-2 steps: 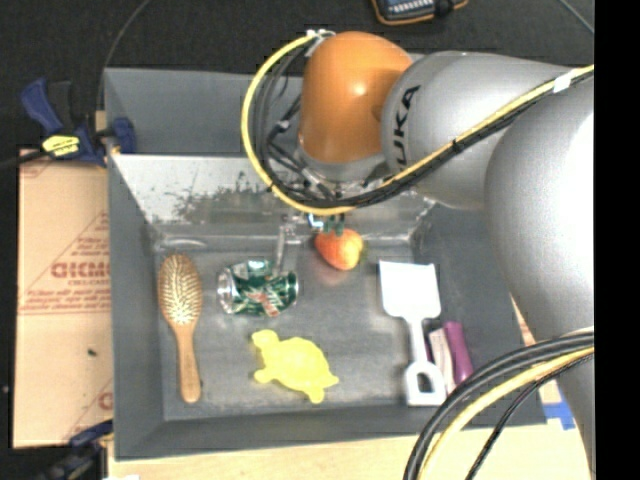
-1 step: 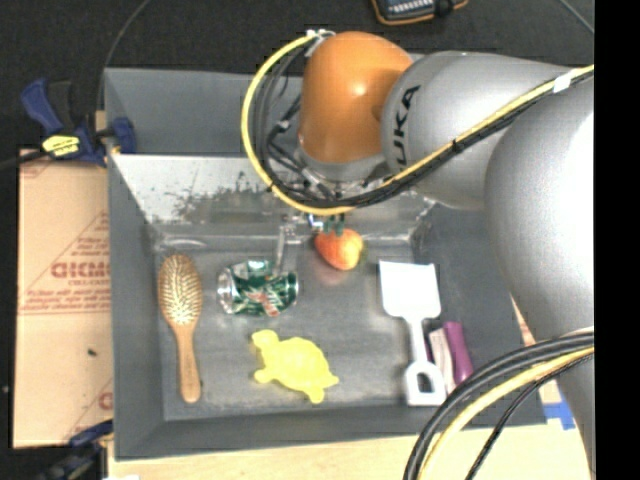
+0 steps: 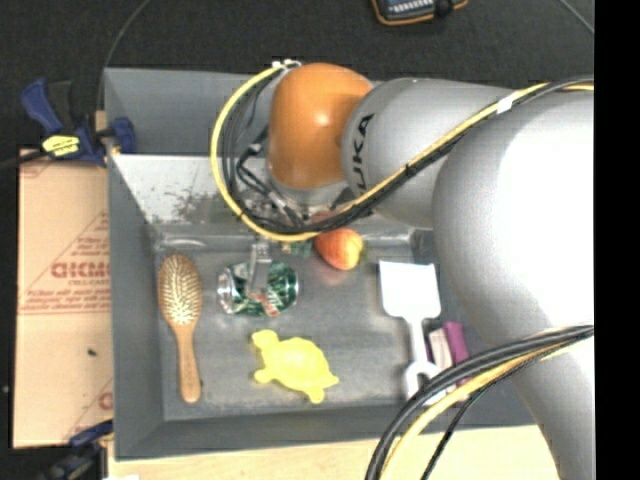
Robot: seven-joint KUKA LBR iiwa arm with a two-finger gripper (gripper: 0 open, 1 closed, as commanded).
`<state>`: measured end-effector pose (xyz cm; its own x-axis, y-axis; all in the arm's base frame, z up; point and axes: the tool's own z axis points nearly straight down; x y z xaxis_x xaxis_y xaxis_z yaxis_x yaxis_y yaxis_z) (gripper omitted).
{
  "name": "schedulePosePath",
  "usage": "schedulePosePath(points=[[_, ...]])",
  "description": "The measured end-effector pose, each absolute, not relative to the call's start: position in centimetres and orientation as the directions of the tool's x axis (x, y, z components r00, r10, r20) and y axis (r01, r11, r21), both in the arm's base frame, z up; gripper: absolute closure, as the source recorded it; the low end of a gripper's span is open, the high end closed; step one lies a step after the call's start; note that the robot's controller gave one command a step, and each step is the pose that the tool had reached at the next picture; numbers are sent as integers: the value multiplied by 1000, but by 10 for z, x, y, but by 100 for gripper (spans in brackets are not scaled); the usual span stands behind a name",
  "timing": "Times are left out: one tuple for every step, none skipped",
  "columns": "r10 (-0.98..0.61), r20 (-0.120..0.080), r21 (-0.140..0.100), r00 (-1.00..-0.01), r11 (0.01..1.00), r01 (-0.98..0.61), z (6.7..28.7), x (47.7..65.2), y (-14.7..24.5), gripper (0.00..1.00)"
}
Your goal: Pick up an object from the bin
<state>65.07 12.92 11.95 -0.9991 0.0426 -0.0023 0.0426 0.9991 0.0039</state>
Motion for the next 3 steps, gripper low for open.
schedulePosePath(points=[[56, -9, 4, -998, 998, 56, 117, 647, 126, 0], [-310, -13, 0, -951, 951, -310, 117, 591, 126, 0], [223, -14, 7, -975, 975, 223, 79, 622, 69, 100]])
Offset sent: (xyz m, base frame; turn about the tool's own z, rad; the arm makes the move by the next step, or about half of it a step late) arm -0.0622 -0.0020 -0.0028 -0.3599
